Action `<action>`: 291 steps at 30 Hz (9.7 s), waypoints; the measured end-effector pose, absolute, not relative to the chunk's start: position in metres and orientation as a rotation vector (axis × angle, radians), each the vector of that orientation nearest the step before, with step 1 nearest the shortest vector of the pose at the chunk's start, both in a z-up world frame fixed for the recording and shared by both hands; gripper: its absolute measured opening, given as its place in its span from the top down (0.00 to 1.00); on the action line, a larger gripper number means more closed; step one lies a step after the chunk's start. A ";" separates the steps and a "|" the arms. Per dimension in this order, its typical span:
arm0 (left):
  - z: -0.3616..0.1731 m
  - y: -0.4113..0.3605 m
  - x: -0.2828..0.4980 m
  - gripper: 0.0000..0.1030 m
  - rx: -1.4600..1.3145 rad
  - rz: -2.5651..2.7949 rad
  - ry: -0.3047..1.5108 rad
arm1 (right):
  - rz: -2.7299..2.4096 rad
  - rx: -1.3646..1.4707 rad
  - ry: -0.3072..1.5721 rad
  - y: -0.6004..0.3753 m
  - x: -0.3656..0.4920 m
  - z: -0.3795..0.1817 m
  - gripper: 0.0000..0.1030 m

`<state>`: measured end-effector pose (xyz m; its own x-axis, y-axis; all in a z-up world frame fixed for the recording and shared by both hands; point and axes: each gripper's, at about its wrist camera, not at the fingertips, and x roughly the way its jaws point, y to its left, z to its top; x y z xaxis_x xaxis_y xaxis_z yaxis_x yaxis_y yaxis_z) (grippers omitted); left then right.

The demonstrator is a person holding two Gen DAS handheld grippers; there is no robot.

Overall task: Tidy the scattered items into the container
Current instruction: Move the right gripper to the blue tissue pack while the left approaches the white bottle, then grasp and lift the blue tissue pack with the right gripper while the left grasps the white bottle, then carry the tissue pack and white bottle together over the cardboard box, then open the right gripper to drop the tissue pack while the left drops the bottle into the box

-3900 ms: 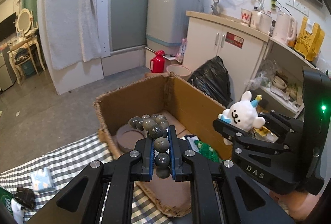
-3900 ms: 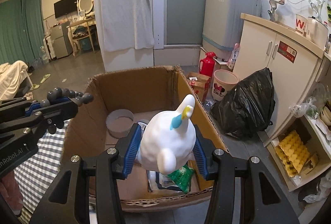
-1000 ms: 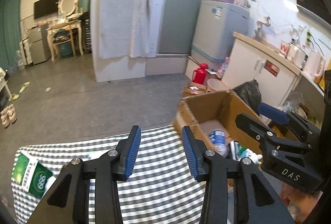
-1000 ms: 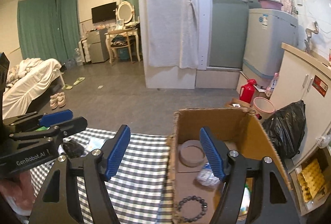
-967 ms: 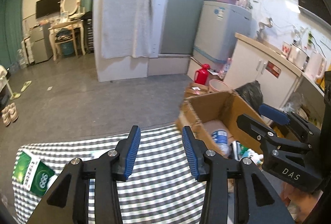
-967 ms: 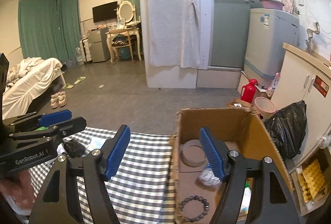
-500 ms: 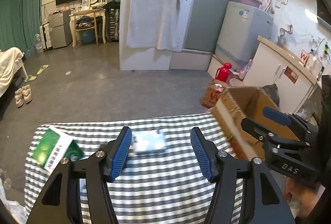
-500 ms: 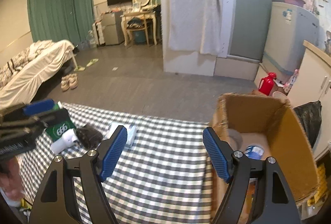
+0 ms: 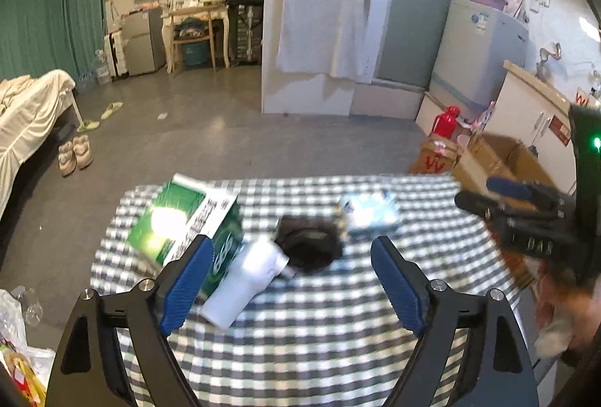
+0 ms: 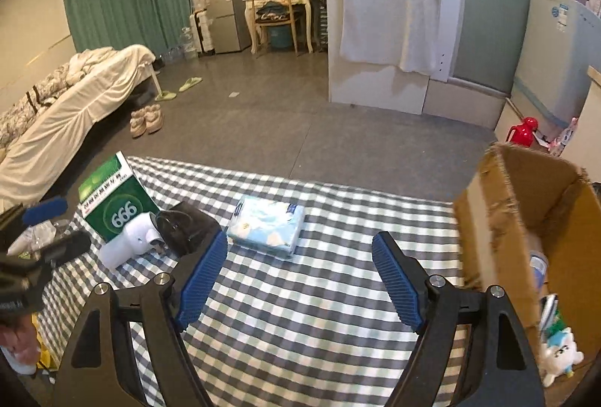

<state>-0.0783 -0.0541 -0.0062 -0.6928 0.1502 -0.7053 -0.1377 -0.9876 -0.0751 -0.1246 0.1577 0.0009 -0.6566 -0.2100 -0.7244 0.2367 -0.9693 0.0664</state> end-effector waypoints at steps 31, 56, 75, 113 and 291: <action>-0.102 -0.085 -0.108 0.22 -1.358 2.720 -0.027 | -2.629 1.274 0.041 0.125 -0.167 -0.054 0.21; -0.110 -0.070 -0.130 0.14 -1.373 2.725 -0.089 | -2.628 1.280 0.060 0.121 -0.179 -0.062 0.20; -0.115 -0.065 -0.134 0.30 -1.396 2.751 -0.079 | -2.602 1.348 0.126 0.101 -0.203 -0.078 0.15; -0.089 -0.086 -0.111 0.36 -1.337 2.766 -0.181 | -2.518 1.388 0.243 0.074 -0.208 -0.095 0.12; 0.035 0.270 -0.120 0.21 -0.971 2.344 0.129 | -3.134 0.817 -0.224 0.427 -0.029 0.088 0.21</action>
<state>-0.1199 0.2696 0.0347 -0.5584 0.4862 -0.6721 -0.5570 -0.8202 -0.1306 -0.0293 0.4274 0.0884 -0.8682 0.0668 -0.4917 -0.1362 -0.9849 0.1066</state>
